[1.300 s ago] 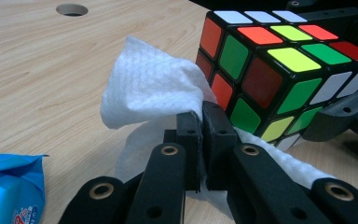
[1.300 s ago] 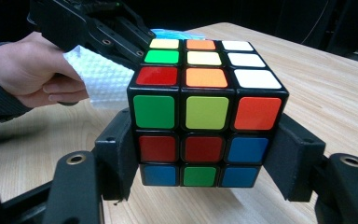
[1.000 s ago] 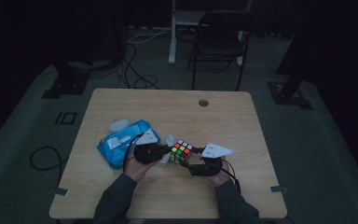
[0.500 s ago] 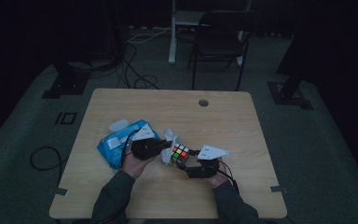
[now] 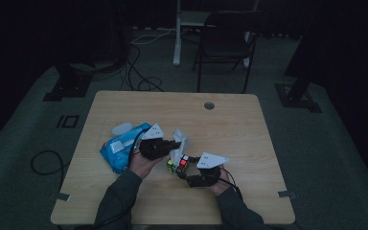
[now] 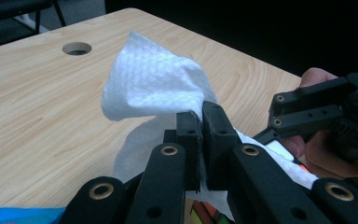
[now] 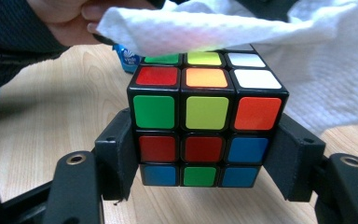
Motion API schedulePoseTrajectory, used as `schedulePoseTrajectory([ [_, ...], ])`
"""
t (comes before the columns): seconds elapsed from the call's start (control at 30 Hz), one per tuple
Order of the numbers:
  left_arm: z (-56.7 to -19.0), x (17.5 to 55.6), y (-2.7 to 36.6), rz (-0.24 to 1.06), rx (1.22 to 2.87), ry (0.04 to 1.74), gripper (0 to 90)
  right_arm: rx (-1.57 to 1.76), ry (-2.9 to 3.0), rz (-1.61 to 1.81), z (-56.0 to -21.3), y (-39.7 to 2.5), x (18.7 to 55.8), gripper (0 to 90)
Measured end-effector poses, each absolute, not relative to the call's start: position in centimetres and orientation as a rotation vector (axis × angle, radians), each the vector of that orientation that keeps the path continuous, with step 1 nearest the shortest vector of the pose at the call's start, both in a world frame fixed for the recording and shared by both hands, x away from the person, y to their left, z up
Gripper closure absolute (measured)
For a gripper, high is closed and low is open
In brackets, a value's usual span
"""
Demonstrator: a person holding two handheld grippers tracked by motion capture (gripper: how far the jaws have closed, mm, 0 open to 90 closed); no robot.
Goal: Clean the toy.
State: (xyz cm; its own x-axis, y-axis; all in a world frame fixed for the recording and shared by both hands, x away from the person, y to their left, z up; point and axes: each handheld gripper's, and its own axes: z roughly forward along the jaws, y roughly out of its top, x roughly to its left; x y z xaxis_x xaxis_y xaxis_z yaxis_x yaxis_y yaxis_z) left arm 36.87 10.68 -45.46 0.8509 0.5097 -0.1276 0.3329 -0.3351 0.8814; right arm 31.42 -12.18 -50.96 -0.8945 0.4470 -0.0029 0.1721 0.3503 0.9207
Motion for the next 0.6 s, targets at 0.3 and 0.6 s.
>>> schedulePoseTrajectory([
  [0.3,-46.05,37.44,10.33,0.171,1.979,0.623,87.8,0.527,2.356,1.548,-50.77,-12.11,31.2,34.5],
  [0.6,-46.22,37.61,10.52,0.154,1.983,0.62,87.7,0.517,2.347,1.557,-50.47,-12.3,31.11,34.5],
])
